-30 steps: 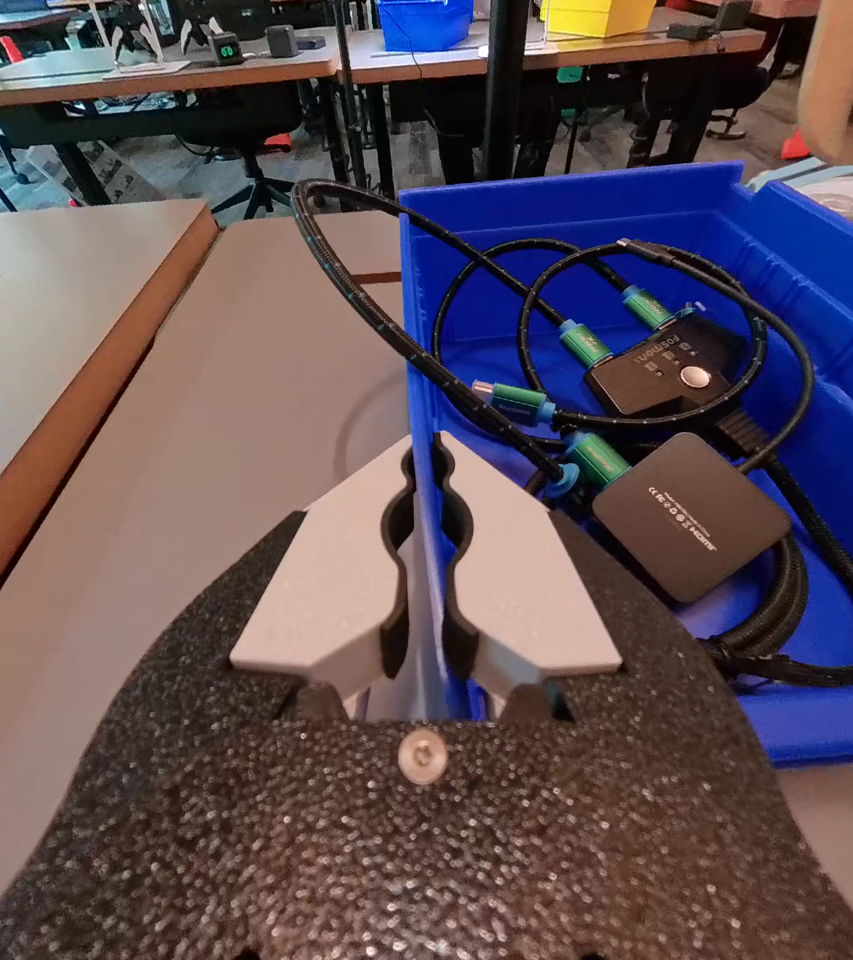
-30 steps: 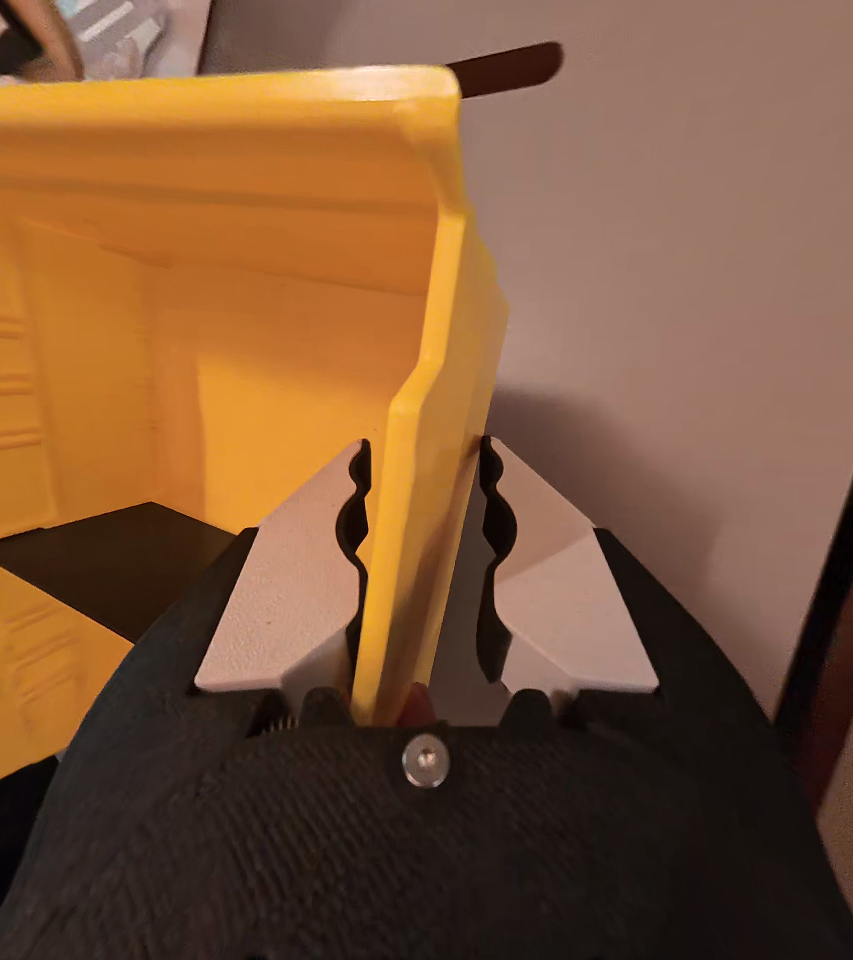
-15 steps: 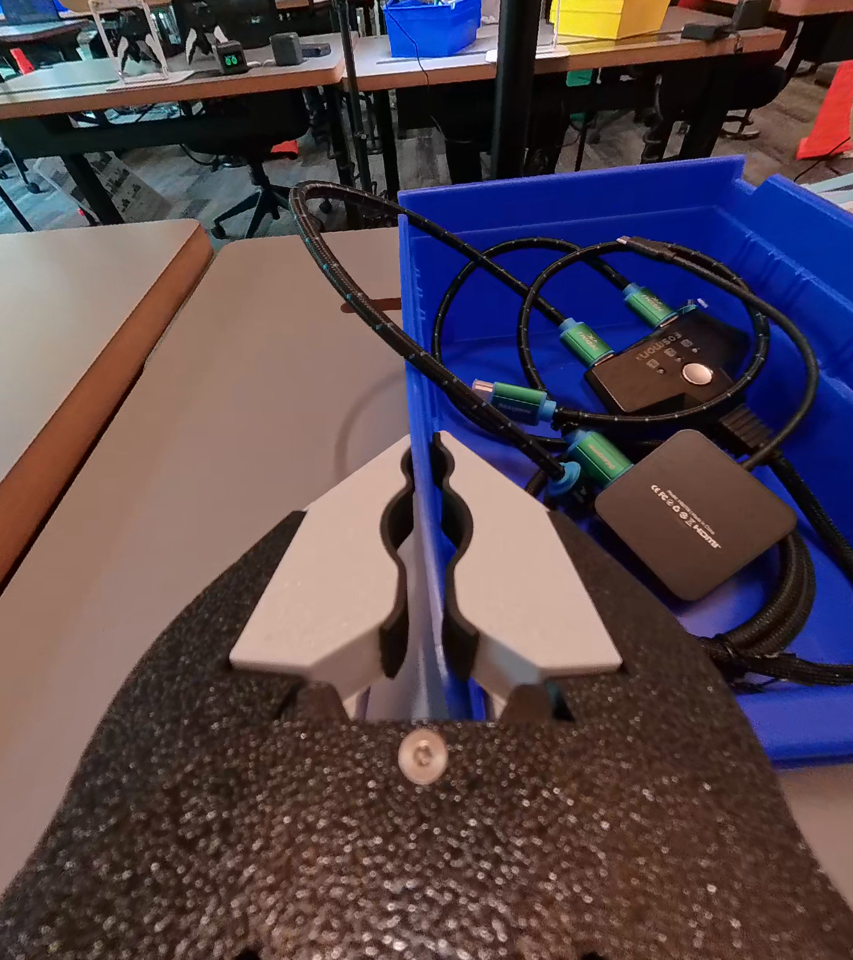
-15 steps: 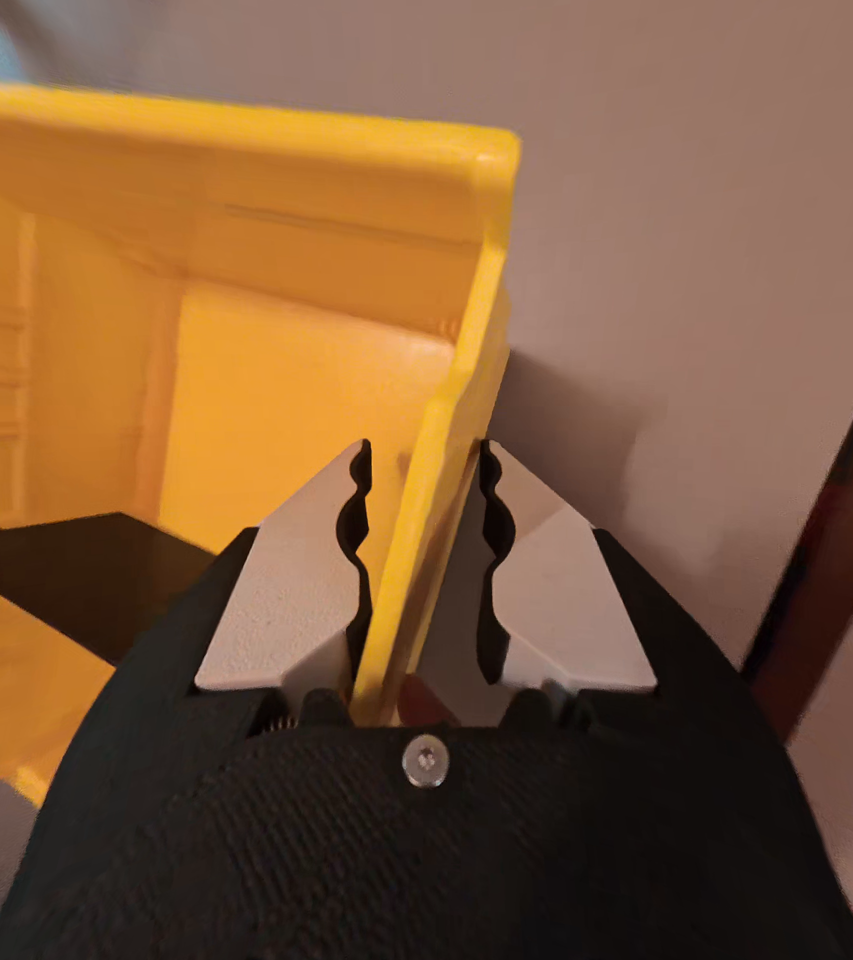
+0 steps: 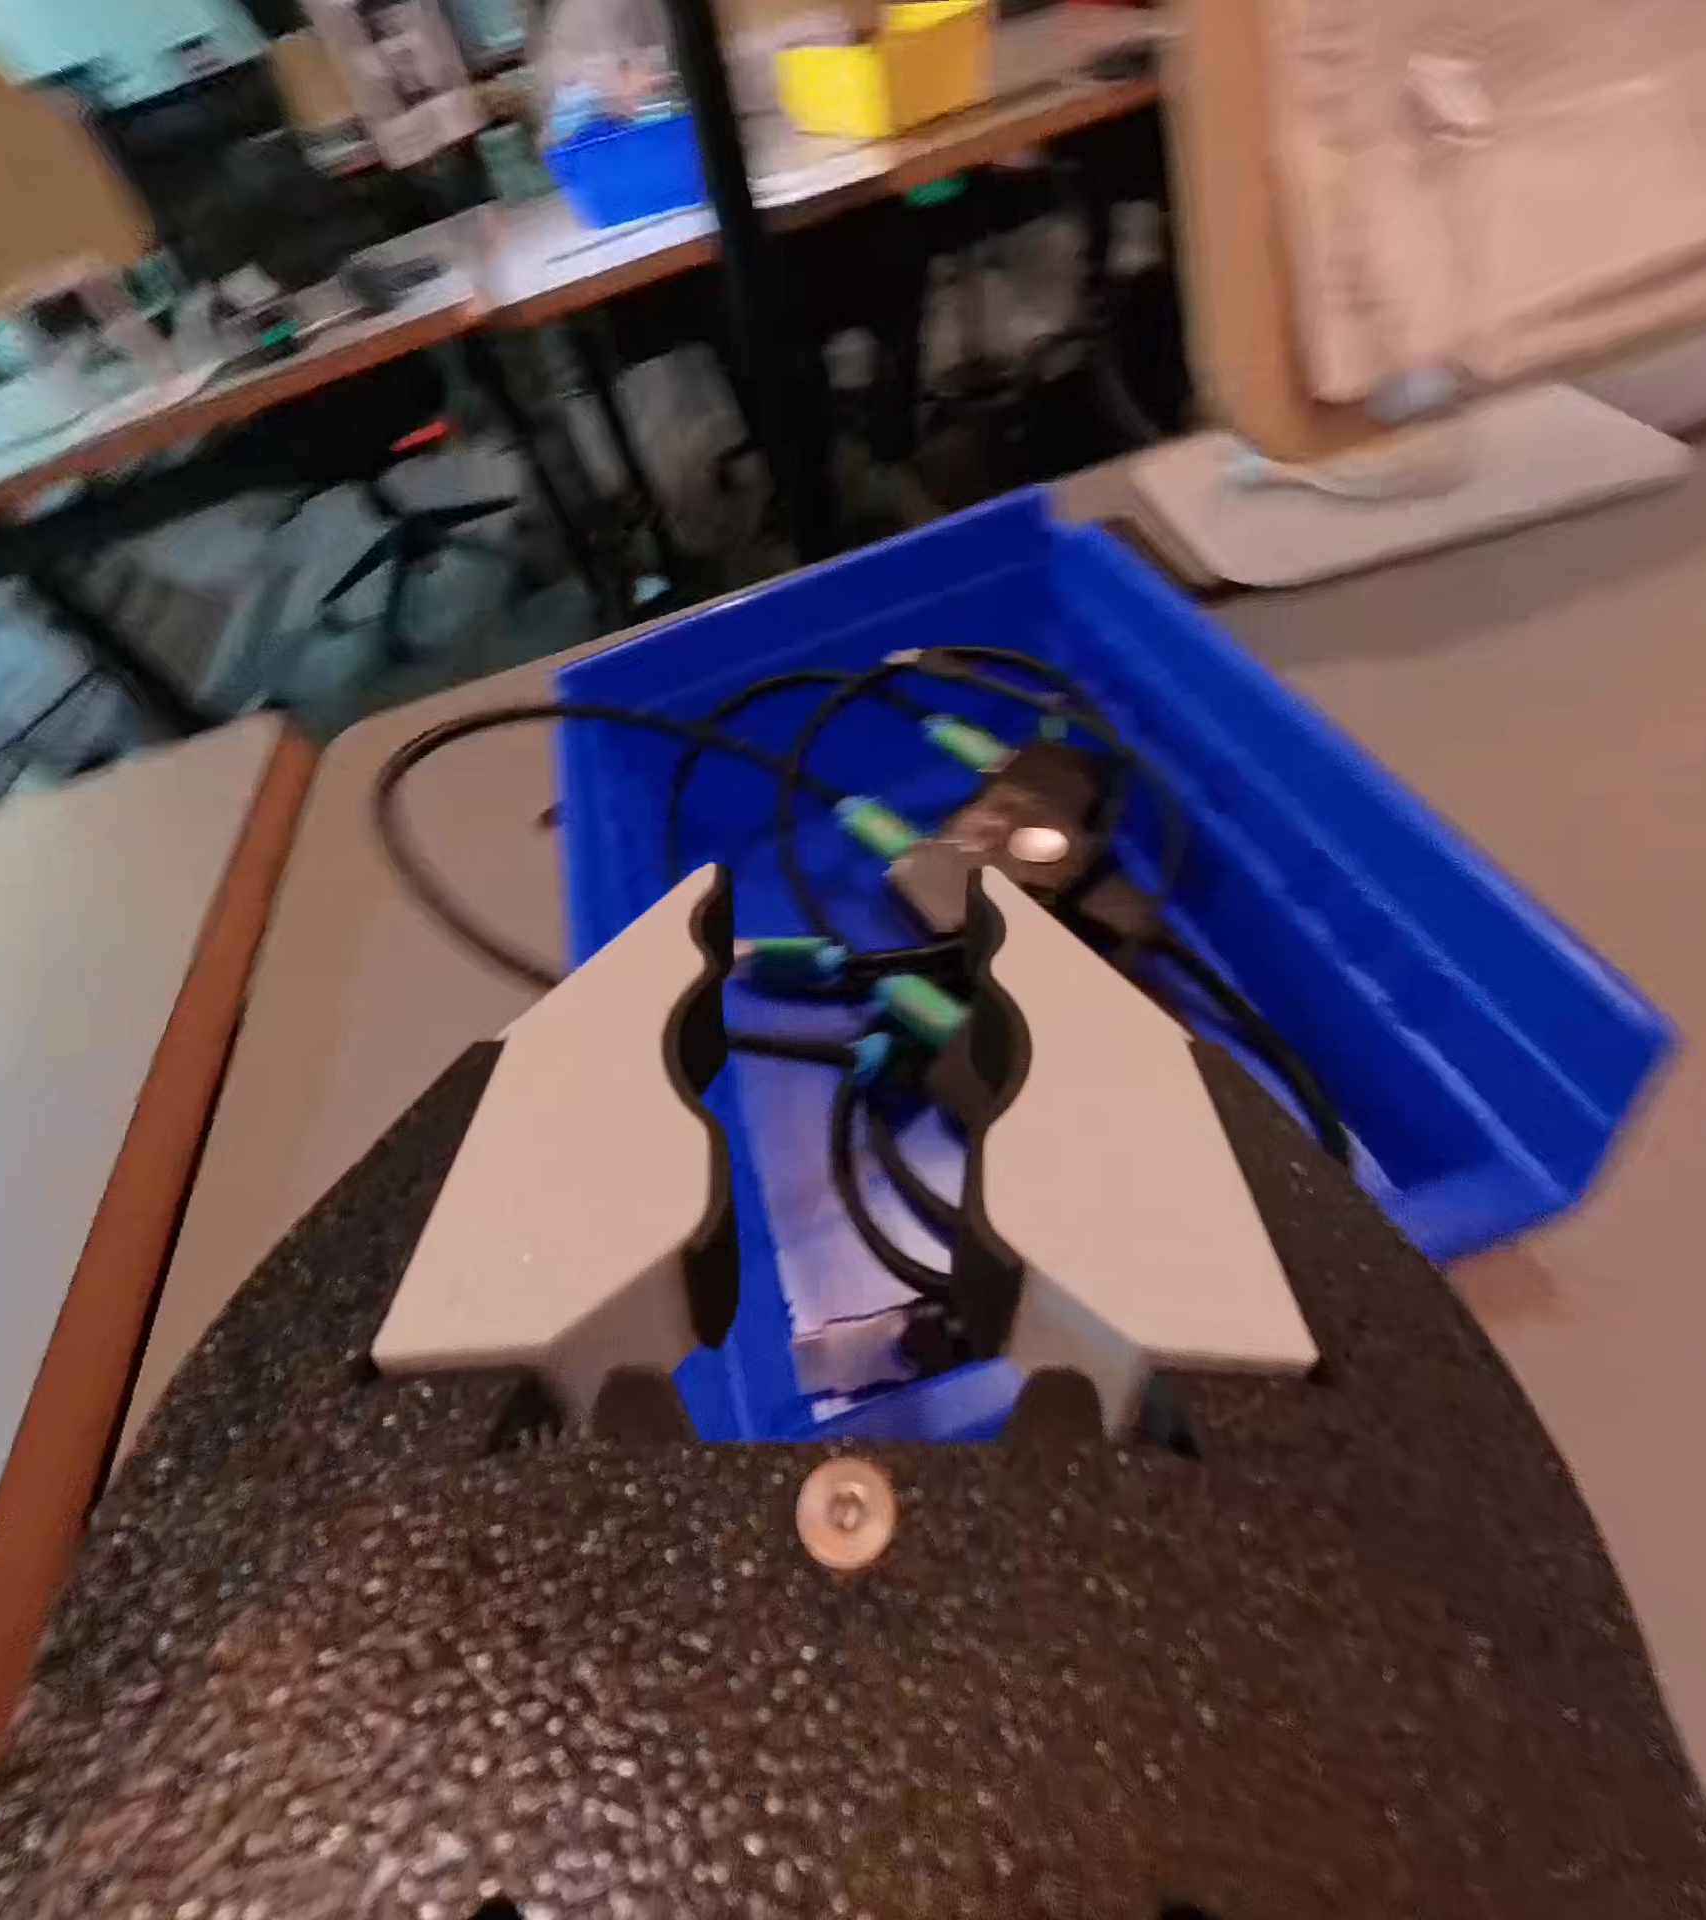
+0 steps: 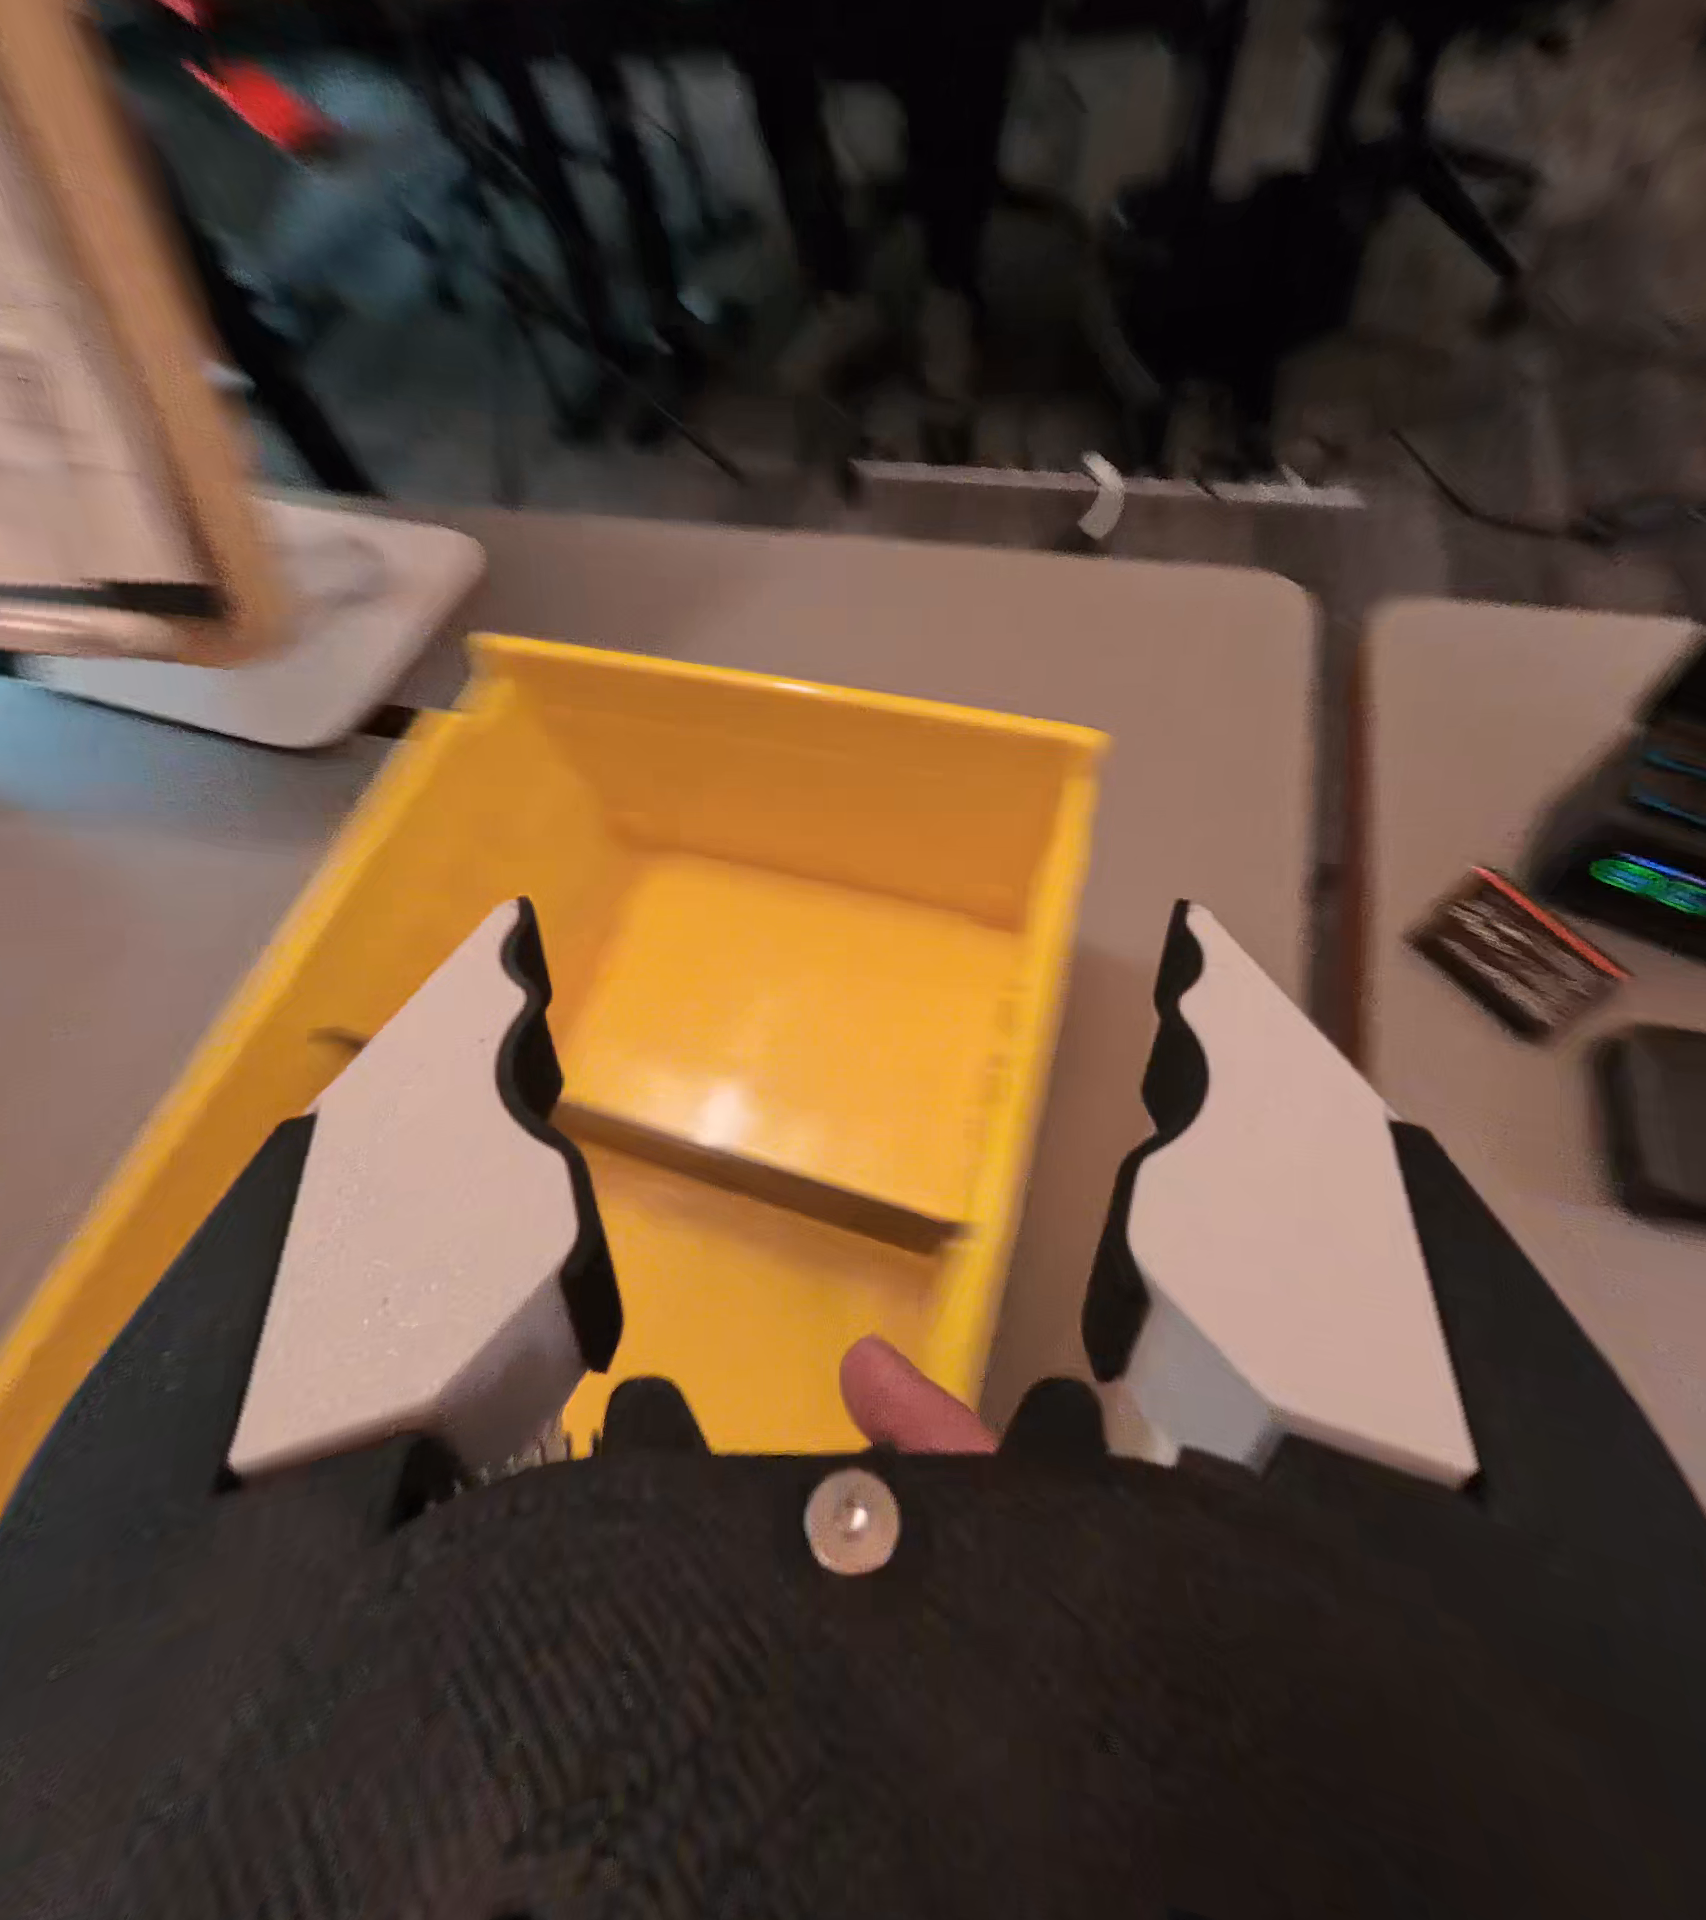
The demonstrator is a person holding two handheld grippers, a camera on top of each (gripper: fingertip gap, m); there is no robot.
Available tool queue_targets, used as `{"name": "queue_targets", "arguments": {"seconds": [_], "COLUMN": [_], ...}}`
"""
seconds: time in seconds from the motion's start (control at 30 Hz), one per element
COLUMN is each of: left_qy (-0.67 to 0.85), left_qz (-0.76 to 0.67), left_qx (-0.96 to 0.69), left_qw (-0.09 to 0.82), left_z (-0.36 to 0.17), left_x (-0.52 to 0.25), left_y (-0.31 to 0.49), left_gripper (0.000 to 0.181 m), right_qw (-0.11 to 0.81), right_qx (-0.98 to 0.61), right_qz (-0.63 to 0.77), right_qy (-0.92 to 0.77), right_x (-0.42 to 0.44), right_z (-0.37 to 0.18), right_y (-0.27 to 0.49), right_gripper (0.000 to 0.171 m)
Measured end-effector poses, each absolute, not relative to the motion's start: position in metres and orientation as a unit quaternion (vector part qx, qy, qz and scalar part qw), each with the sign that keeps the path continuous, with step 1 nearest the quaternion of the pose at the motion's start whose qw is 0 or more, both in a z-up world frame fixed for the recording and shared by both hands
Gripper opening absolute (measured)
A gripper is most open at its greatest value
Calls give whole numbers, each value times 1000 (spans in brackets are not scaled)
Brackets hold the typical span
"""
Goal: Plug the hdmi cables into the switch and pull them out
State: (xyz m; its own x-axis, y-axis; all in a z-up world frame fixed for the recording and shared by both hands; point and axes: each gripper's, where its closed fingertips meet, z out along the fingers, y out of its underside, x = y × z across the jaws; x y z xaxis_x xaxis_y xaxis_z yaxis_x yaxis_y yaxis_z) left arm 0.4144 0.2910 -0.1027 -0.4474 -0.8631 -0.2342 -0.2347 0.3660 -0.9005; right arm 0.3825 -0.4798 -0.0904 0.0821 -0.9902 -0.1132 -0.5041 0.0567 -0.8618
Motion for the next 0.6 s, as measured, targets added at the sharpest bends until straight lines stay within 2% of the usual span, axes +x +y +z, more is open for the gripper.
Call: {"name": "queue_targets", "arguments": {"seconds": [0.1, 0.2, 0.43, 0.53, 0.6], "left_qy": [853, 904, 943, 948, 955], "left_qz": [-346, -264, -162, -151, -132], "left_qx": [-292, -260, -228, -225, -213], "left_qw": [261, 213, 181, 169, 159], "left_z": [-142, -177, -212, -220, -227], "left_x": [397, 398, 417, 422, 422], "left_y": [250, 242, 252, 253, 254], "left_gripper": [51, 70, 74, 70, 65], "right_qw": [492, 545, 561, 582, 602], "right_qx": [-636, -669, -760, -775, -767], "right_qz": [-268, -243, -193, -149, -139], "right_qy": [530, 443, 265, 196, 174], "right_x": [360, 345, 320, 301, 295], "right_z": [-69, -57, -55, -50, -43], "right_y": [-397, -314, -168, -126, -108], "right_gripper": [112, 112, 118, 105, 103]}}
